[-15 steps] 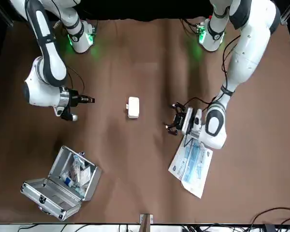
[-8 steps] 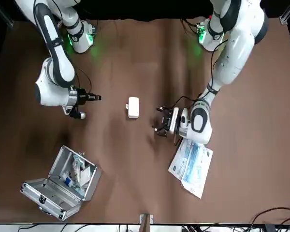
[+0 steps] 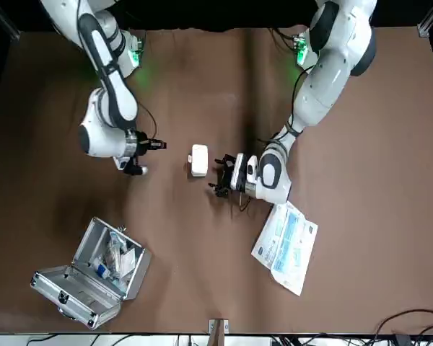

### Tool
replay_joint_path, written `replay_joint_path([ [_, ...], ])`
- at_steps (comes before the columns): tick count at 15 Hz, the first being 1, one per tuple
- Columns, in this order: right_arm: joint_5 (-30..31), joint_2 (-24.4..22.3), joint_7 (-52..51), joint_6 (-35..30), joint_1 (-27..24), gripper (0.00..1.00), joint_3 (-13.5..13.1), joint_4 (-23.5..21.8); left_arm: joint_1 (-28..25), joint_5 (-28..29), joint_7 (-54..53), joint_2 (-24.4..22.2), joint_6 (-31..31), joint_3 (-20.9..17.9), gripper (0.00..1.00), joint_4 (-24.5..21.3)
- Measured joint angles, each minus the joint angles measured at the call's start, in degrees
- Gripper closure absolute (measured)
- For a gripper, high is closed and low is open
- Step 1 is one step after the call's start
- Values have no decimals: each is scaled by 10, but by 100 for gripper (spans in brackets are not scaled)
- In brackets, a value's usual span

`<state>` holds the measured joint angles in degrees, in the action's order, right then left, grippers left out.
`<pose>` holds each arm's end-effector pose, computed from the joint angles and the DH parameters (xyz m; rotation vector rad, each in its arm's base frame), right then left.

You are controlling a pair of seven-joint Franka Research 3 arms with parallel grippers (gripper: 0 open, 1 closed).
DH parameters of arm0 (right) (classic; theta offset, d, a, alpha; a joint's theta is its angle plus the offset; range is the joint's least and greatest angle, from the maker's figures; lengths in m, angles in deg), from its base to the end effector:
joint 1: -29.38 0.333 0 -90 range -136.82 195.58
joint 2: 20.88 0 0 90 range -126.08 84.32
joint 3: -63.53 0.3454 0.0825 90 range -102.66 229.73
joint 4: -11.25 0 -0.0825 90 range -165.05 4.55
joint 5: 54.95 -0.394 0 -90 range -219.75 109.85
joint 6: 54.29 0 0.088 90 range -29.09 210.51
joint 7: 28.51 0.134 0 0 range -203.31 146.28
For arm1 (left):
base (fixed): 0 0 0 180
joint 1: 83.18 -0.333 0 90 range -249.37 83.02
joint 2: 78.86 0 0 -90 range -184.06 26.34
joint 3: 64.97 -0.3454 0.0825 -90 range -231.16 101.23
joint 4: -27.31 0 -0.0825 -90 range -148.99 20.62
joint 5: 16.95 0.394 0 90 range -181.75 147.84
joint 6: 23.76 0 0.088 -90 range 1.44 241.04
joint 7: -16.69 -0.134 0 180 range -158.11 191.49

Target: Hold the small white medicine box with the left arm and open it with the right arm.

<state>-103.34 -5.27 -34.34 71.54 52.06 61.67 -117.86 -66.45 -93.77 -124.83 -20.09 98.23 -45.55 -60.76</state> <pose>0.4736 0.2255 0.2250 -2.5539 0.2049 0.4987 0.5551 -0.4462 0.0753 1.1413 -1.5867 0.8482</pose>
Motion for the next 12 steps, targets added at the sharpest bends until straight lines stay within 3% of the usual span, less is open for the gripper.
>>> replay_joint_path([
  [12, -38, 23, 0, 11, 30, 99, 0, 0, 30, -23, -5, 28, 24, 0, 7, 31],
])
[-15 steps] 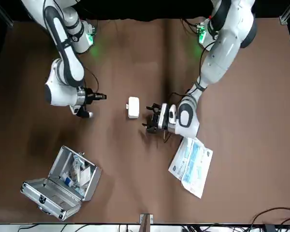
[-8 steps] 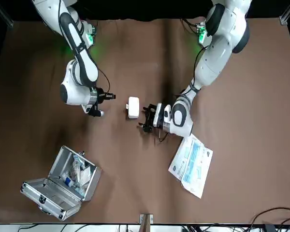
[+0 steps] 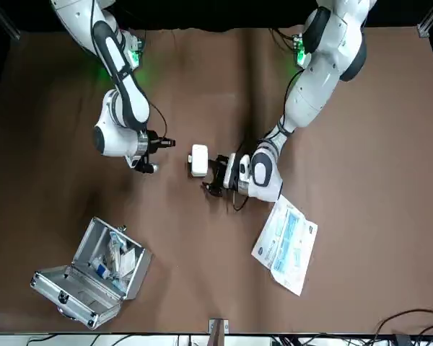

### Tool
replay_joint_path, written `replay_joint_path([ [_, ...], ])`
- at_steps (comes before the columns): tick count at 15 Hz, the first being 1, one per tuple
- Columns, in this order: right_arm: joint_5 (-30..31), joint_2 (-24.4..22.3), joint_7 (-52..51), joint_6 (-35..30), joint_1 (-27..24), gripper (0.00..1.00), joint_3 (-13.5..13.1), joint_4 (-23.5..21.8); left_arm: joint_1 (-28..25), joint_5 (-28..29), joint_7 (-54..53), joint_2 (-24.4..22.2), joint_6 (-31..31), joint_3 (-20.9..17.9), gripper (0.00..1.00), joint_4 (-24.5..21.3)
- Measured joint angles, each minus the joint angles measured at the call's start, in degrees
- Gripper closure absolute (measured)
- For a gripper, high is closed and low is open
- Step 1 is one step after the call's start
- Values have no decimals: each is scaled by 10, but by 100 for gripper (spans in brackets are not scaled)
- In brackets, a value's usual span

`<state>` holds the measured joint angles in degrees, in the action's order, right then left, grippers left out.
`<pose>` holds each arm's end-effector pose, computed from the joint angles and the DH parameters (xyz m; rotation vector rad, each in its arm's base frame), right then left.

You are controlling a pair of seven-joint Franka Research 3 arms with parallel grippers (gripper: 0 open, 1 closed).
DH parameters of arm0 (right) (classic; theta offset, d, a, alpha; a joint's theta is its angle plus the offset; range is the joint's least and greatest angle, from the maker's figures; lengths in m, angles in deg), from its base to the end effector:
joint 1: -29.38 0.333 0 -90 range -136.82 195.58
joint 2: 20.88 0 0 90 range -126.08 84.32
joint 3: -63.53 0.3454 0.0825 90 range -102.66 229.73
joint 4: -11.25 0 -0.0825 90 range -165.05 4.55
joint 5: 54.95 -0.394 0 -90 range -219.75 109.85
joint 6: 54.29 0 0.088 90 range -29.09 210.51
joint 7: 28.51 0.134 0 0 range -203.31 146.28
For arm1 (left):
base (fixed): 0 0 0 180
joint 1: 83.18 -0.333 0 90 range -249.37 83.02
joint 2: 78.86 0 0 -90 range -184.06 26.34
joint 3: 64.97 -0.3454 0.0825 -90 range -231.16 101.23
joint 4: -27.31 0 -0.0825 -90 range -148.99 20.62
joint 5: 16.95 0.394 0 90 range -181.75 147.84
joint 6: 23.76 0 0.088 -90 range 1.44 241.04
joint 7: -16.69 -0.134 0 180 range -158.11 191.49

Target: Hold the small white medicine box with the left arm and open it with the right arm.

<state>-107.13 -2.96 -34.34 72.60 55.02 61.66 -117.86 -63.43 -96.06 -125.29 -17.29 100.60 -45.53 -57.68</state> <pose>0.4610 0.2495 0.2056 -2.5328 0.2279 0.5390 0.5468 -0.4743 0.0599 1.1555 -1.5834 0.8609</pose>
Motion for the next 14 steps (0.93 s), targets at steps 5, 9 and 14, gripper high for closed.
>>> replay_joint_path([
  [5, -18, 15, 0, 11, 17, 99, 0, 2, 2, -7, 0, 4, 8, 0, 8, 3],
  [9, -32, 29, 0, 18, 31, 99, 0, 12, 3, -9, 0, 5, 7, -1, 14, 2],
  [14, -41, 48, 0, 43, 43, 99, 0, 27, 4, -13, 0, 5, 7, -1, 19, 2],
])
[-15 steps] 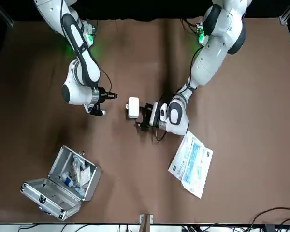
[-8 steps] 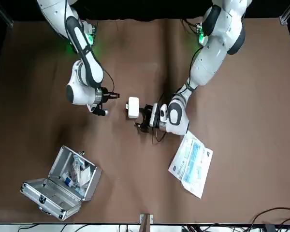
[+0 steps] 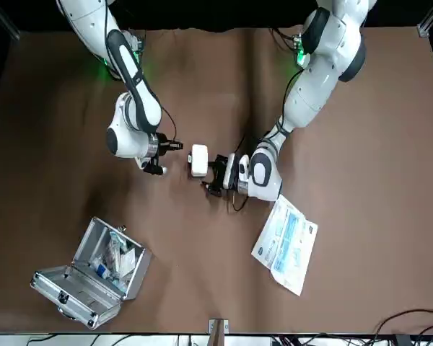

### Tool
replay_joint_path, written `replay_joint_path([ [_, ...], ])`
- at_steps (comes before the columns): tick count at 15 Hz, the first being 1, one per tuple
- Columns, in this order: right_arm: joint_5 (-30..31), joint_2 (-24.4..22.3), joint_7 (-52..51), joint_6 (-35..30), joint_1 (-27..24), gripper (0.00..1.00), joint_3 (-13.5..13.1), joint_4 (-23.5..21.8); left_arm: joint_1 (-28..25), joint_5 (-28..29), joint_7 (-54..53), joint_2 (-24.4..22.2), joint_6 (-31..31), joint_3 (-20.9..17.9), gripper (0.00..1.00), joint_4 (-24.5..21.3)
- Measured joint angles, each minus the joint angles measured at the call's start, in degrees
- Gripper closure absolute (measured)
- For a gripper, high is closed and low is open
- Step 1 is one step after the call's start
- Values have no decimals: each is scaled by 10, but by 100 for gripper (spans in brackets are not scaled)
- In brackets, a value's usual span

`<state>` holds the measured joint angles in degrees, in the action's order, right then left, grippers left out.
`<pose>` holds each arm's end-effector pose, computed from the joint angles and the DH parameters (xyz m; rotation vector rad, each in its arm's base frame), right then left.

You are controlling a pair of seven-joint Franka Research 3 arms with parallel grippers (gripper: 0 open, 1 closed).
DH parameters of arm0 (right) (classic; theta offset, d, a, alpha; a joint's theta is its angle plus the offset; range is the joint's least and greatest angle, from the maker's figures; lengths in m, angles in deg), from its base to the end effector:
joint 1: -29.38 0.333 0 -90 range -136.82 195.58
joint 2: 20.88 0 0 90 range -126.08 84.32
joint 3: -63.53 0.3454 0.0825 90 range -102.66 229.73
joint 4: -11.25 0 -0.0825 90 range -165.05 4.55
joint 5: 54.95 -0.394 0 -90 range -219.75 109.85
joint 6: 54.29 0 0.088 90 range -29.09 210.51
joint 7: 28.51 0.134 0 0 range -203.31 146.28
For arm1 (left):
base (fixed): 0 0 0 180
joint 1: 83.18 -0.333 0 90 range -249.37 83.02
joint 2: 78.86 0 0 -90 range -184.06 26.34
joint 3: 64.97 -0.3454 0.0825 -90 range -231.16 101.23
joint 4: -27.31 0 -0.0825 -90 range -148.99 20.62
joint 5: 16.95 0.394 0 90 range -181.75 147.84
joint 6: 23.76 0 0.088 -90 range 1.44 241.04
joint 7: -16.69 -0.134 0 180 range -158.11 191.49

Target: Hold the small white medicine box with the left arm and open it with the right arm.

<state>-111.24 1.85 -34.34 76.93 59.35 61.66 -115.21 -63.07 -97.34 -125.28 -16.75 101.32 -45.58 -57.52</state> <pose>0.4606 0.2857 0.1784 -2.5429 0.2475 0.5145 0.5451 -0.4762 0.0542 1.1785 -1.5661 0.8631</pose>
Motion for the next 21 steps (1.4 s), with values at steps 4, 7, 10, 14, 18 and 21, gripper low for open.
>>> replay_joint_path([
  [4, -3, 2, -2, 34, 2, 99, 0, 3, 0, -2, 0, 0, 0, 0, 31, 0],
  [7, -4, 2, -24, 60, 8, 99, 0, 9, 1, -6, 0, 0, 1, 0, 45, 1],
  [10, -11, 12, -63, 78, 19, 99, 0, 9, 3, -8, 0, 0, 1, 0, 56, 1],
  [14, -34, 26, -105, 80, 19, 99, 0, 9, 3, -8, 0, 1, 1, 0, 59, 2],
  [18, -34, 29, -107, 80, 19, 99, 0, 11, 3, -8, 0, 1, 1, 0, 59, 2],
  [21, -34, 29, -108, 80, 19, 99, 0, 12, 3, -8, 0, 1, 1, 0, 59, 2],
])
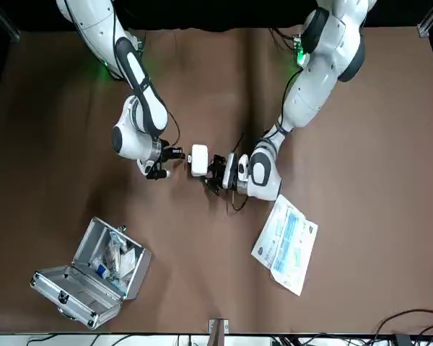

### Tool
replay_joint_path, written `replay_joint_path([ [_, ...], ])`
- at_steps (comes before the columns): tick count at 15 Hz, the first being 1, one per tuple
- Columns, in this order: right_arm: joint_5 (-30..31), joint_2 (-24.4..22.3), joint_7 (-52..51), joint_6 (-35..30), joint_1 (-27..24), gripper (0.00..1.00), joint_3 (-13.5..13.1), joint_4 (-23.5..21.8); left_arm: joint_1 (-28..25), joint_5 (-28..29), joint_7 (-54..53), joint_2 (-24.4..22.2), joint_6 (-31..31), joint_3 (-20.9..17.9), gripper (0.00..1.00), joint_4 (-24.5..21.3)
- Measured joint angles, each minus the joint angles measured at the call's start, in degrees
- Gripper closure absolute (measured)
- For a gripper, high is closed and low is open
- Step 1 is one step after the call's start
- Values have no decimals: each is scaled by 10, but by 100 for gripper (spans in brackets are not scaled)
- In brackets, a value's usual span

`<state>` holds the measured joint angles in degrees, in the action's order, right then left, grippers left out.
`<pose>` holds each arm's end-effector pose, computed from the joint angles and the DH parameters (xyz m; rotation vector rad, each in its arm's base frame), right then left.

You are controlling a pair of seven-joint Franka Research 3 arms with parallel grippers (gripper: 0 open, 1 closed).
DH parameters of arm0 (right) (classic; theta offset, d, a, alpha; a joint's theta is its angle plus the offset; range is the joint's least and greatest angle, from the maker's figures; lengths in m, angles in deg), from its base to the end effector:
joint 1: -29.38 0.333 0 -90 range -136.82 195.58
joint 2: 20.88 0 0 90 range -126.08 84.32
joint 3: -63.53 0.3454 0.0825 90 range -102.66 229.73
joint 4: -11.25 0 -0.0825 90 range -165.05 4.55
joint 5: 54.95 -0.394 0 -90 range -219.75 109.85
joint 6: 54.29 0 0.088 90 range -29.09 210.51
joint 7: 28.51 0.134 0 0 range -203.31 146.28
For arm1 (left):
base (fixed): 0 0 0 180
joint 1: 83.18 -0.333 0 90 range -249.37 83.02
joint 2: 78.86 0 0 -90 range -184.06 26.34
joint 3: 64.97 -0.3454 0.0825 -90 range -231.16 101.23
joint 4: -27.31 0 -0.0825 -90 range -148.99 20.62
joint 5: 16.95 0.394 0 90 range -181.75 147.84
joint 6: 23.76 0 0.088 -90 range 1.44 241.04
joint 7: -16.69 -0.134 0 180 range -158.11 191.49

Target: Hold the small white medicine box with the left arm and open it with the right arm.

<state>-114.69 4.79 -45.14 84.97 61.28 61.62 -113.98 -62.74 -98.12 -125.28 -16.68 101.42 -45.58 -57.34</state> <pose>0.4728 0.2928 0.1603 -2.5804 0.0859 0.3163 0.5441 -0.4797 0.0548 1.1822 -1.5563 0.8677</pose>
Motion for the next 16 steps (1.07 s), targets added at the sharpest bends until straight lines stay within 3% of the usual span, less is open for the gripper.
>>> replay_joint_path([
  [16, -24, 15, -4, -2, 10, 99, 0, 22, 0, -1, 0, 0, 0, 0, 59, 0],
])
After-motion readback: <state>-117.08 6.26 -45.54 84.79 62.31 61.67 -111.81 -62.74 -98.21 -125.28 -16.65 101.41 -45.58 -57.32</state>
